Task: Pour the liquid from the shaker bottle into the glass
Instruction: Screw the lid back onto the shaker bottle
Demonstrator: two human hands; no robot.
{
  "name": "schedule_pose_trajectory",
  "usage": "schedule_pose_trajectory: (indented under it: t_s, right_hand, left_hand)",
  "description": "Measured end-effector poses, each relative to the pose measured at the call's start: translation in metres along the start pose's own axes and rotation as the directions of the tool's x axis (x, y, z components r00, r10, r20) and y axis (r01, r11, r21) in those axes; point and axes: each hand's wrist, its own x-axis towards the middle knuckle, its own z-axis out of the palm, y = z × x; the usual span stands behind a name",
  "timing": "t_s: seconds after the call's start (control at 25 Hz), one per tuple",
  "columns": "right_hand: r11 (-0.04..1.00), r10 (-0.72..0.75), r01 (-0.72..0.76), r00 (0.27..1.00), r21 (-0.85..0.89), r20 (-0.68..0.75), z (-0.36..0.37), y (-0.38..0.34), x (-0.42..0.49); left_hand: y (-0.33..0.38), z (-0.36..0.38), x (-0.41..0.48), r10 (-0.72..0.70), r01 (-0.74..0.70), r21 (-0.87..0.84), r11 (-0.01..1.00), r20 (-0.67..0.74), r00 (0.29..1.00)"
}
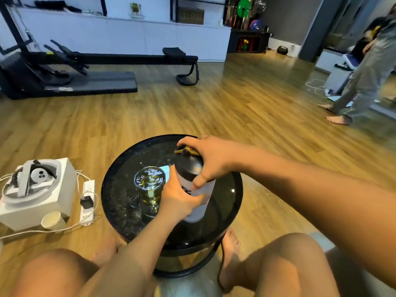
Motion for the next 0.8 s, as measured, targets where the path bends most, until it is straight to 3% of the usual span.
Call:
schedule_pose_trajectory:
  t_s: [0.28, 0.4, 0.56, 0.64, 0.8]
  right_hand:
    - [0.986, 0.165, -0.165, 0.984, 0.011, -0.064, 0.008, -0.014, 0.004]
    - [0.96, 0.265, -0.268, 0.963, 0.079, 0.044, 0.002, -0.014, 0.006]
    - [0.927, 0.37, -0.374, 0.925, 0.026, 0.087, -0.004, -0.018, 0.007]
    - [0.879, 0.433, -0.46, 0.881, 0.129, 0.19, -0.012, -0.018, 0.006]
    - [0.858, 0.452, -0.5, 0.844, 0.118, 0.289, -0.022, -0.01, -0.002]
  left_hand:
    - [-0.006, 0.006, 0.005, -0.06, 0.061, -0.053, 0.997, 0.015, 0.998]
    - [-0.005, 0.007, 0.005, -0.069, 0.07, -0.026, 0.997, 0.015, 0.997]
    - [-0.001, 0.006, 0.002, -0.038, 0.038, -0.017, 0.999, -0.011, 0.999]
    - [0.001, 0.005, 0.001, -0.033, 0.032, -0.051, 0.998, -0.015, 0.999]
    - [0.006, 0.002, -0.004, -0.035, 0.035, -0.045, 0.998, 0.001, 0.999]
